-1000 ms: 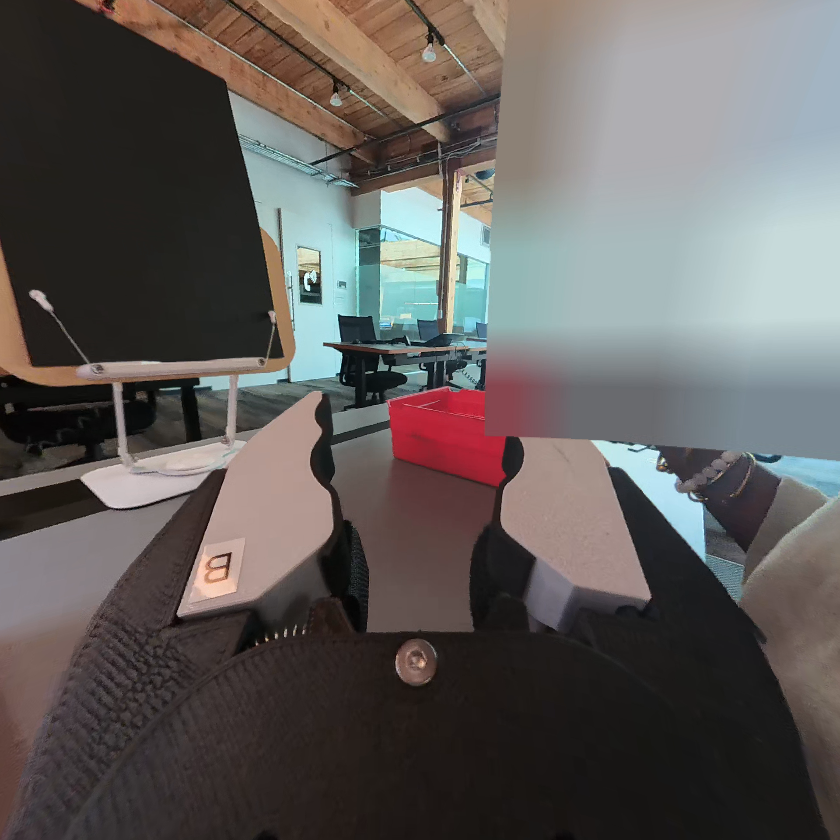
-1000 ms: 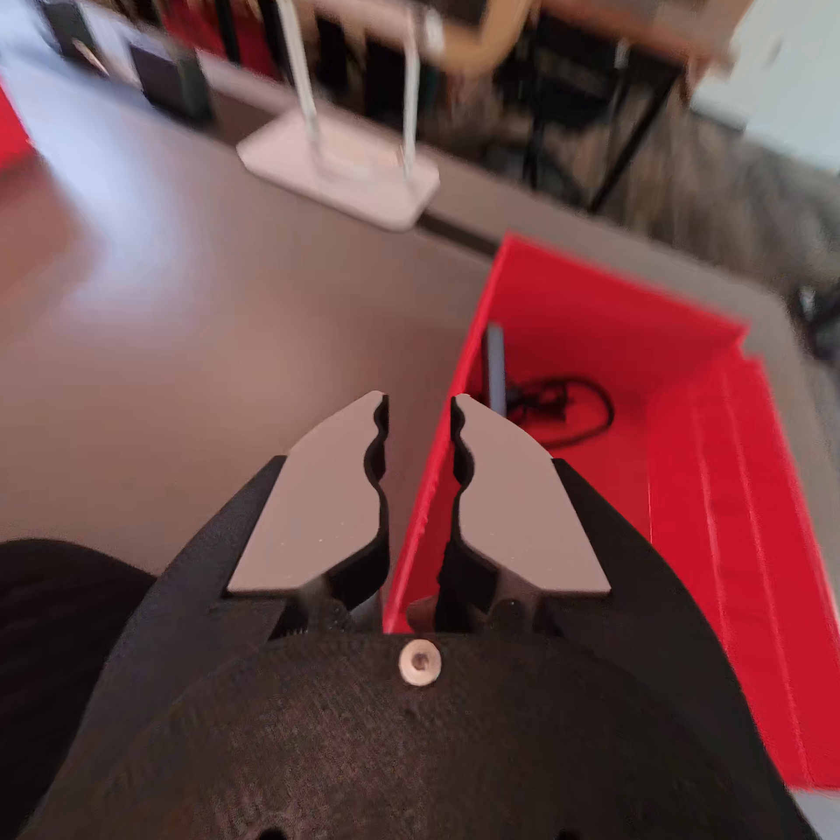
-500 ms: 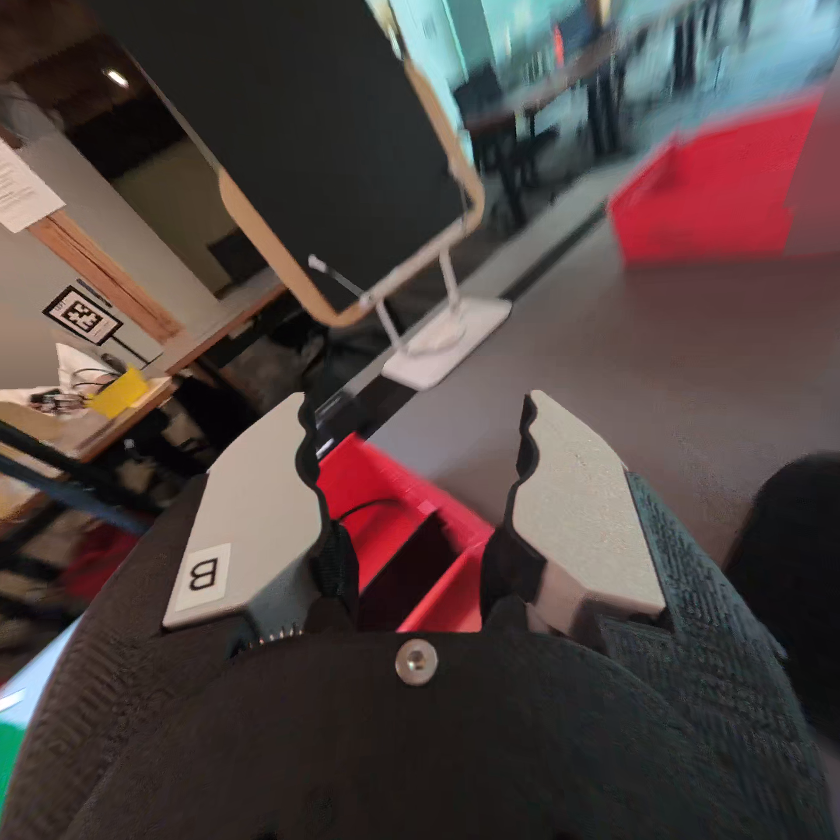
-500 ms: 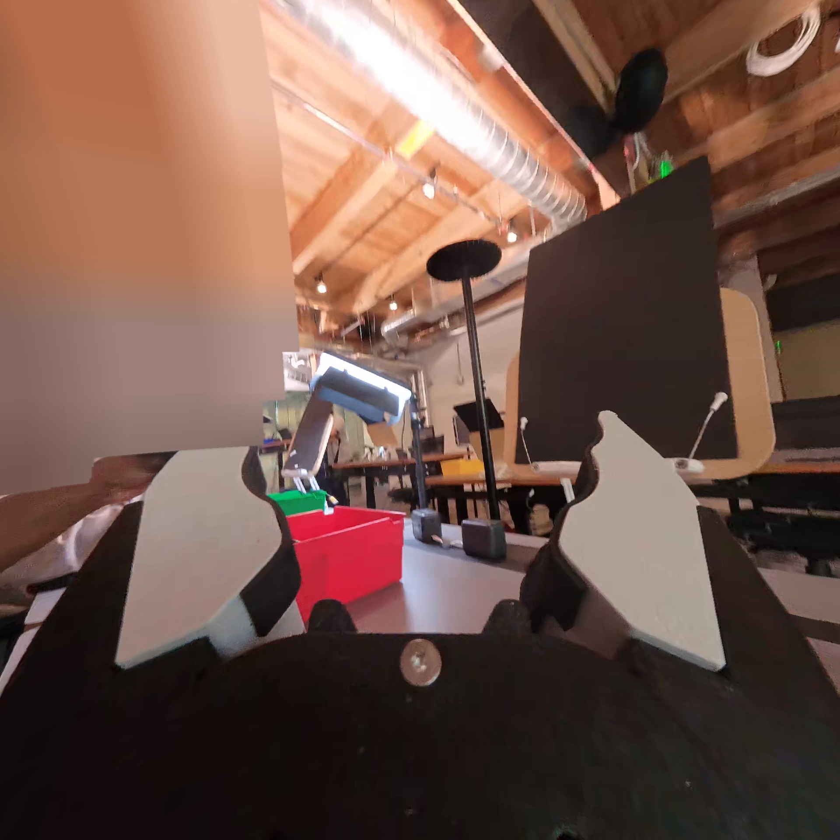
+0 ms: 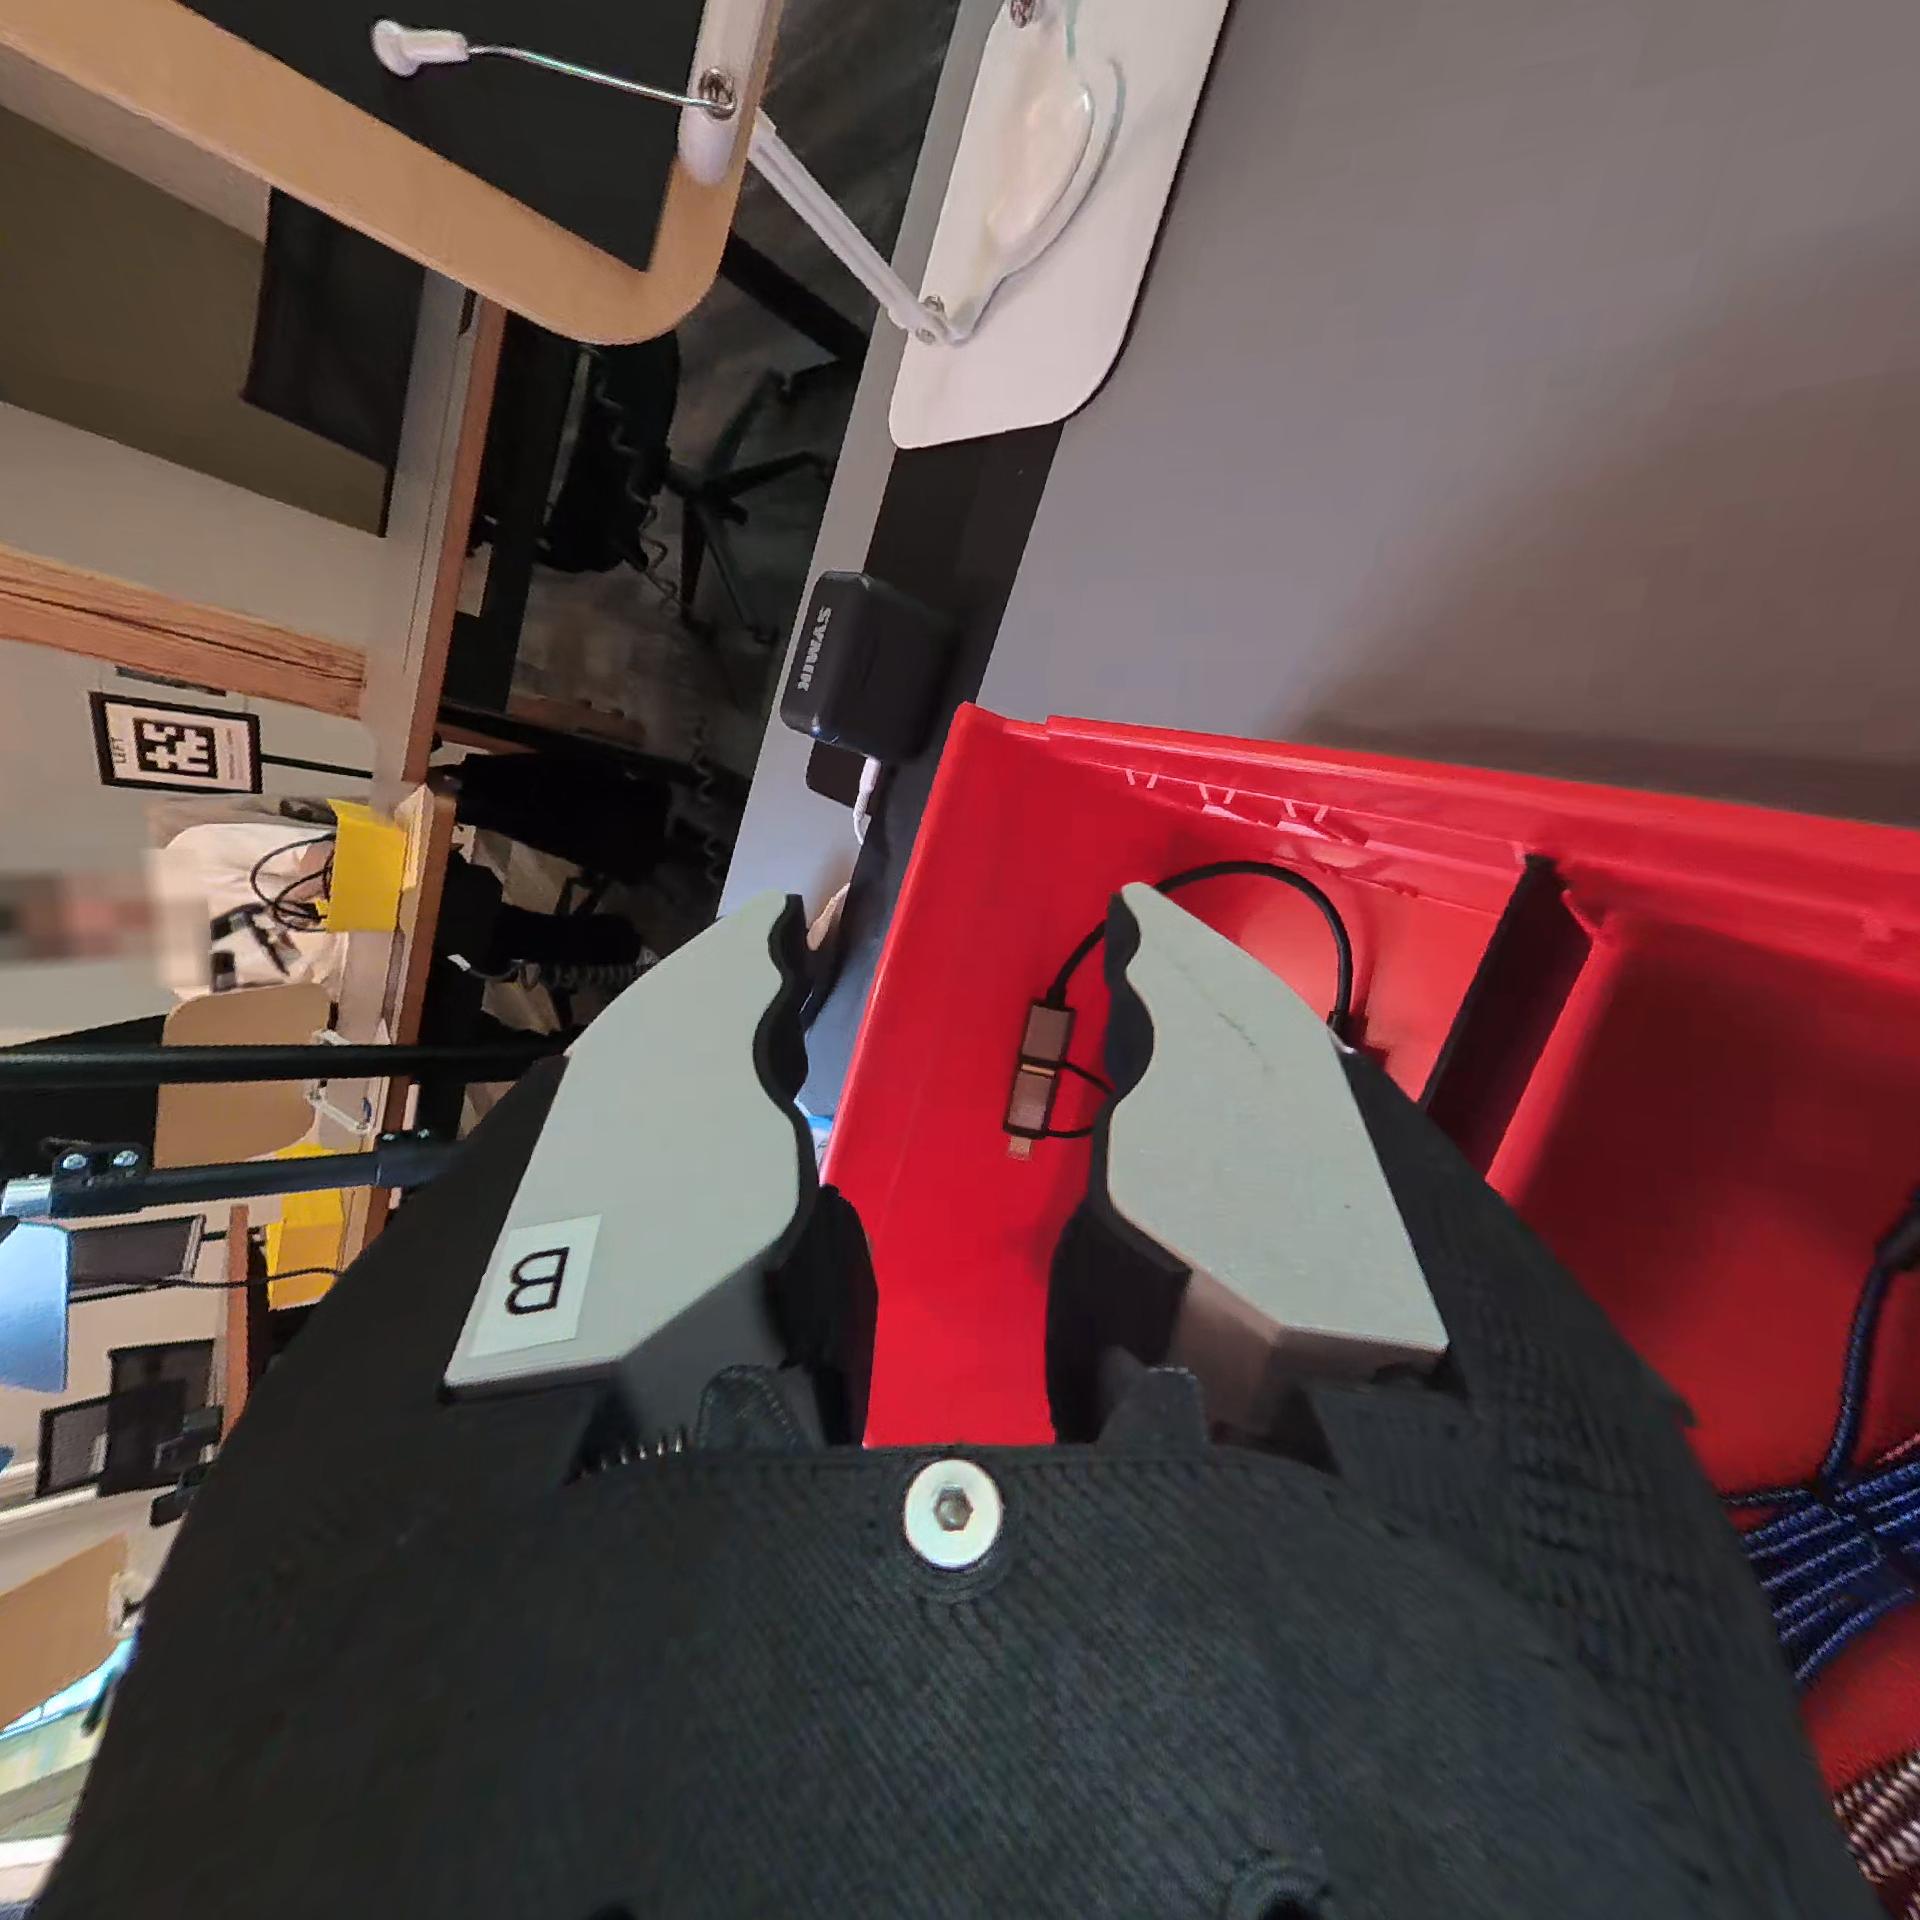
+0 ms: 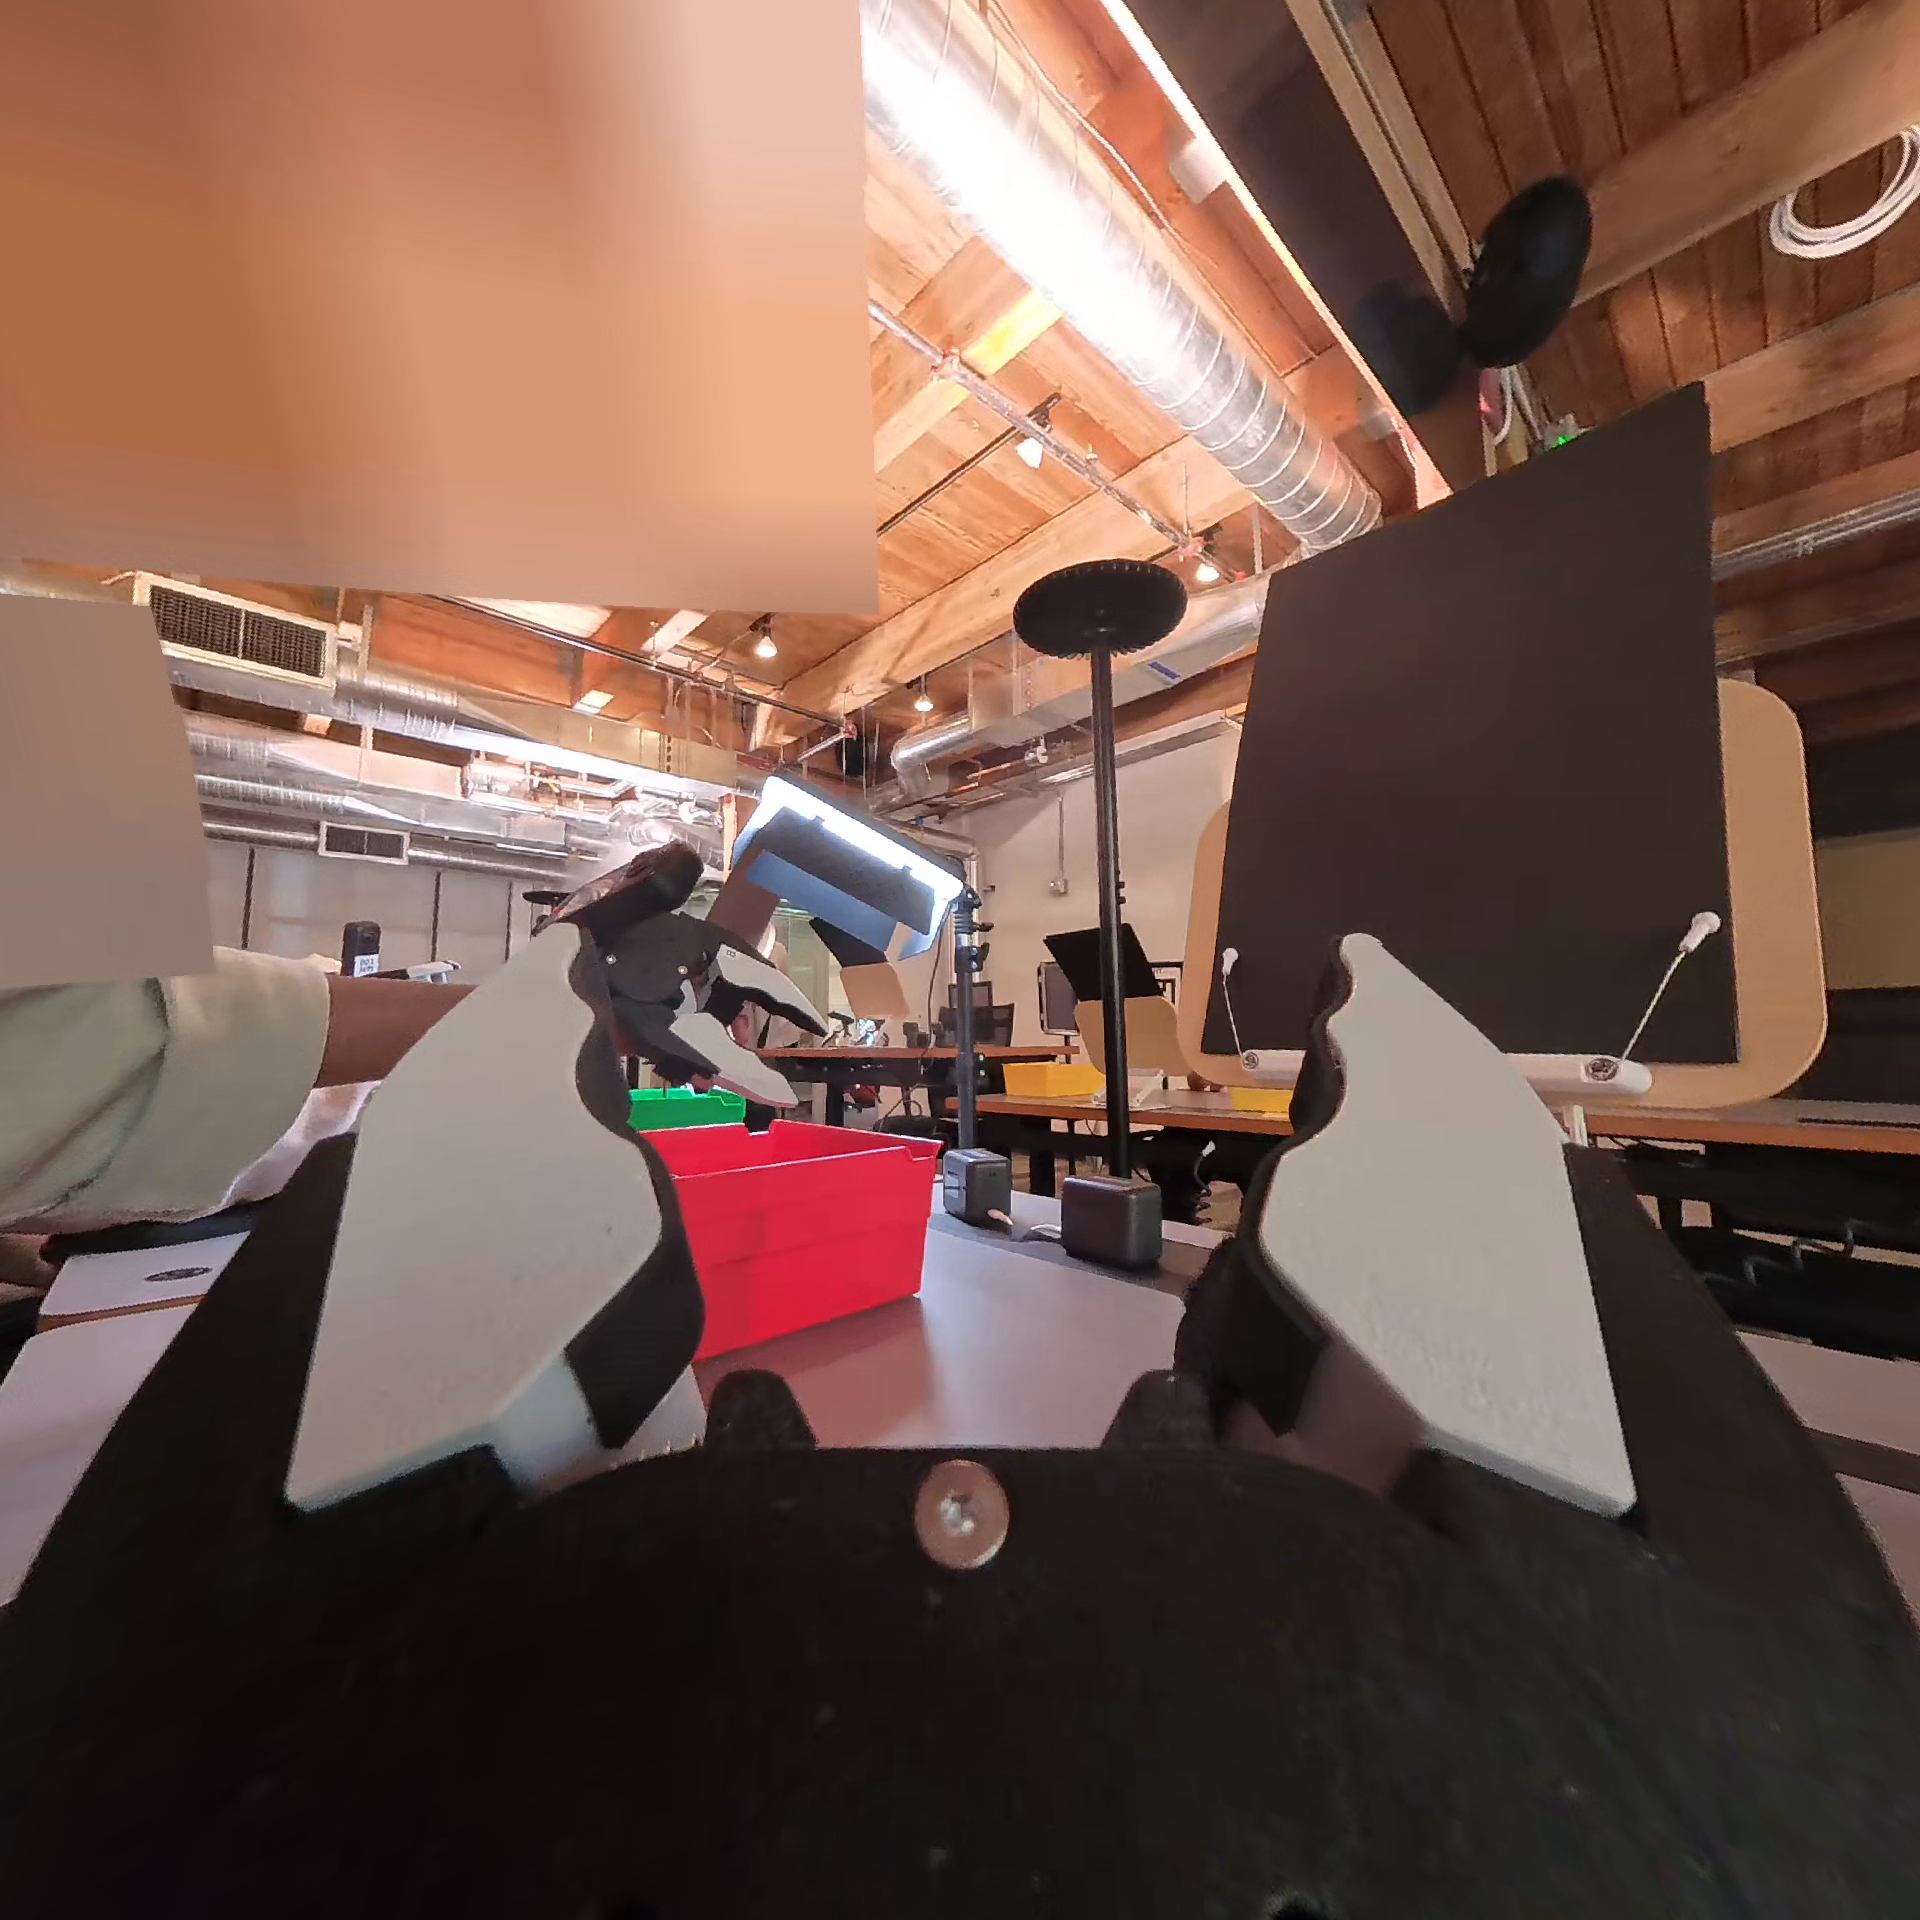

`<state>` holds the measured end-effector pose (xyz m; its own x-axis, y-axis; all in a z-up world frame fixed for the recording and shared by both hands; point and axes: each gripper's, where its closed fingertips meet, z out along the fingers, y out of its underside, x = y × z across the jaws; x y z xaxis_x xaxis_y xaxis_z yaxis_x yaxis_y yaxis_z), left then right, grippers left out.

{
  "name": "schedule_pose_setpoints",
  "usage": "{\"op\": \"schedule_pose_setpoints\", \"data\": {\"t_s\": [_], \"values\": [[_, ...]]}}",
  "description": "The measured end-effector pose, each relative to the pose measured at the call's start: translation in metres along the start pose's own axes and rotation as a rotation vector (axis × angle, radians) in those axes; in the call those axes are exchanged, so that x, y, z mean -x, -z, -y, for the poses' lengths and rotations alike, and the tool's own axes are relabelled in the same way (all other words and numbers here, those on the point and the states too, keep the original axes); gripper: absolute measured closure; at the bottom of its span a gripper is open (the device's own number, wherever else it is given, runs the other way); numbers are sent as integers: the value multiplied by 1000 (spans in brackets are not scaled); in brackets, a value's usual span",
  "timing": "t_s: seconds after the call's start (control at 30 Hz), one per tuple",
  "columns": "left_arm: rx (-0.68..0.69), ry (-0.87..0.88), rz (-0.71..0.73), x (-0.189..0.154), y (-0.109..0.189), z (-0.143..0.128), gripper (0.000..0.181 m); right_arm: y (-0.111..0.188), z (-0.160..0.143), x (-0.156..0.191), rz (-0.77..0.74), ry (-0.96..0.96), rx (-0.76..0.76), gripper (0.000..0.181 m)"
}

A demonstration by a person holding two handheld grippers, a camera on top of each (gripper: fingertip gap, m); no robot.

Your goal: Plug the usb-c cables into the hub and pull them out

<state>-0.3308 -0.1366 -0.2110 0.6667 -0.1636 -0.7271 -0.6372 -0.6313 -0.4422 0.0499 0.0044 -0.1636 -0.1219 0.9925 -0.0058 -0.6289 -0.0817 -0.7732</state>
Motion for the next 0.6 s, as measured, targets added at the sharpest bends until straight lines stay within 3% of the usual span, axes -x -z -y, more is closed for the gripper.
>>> {"op": "schedule_pose_setpoints", "data": {"t_s": [0.23,0.43,0.6], "values": [[25,-52,-44,-14,-7,-7,128,-2,-5,1,8,-3,18,57],[190,-276,-232,-37,-35,-55,140,-2,-8,-2,0,-2,25,58],[225,-392,-311,-48,-71,-71,151,-2,-14,-7,-8,-13,36,59]]}}
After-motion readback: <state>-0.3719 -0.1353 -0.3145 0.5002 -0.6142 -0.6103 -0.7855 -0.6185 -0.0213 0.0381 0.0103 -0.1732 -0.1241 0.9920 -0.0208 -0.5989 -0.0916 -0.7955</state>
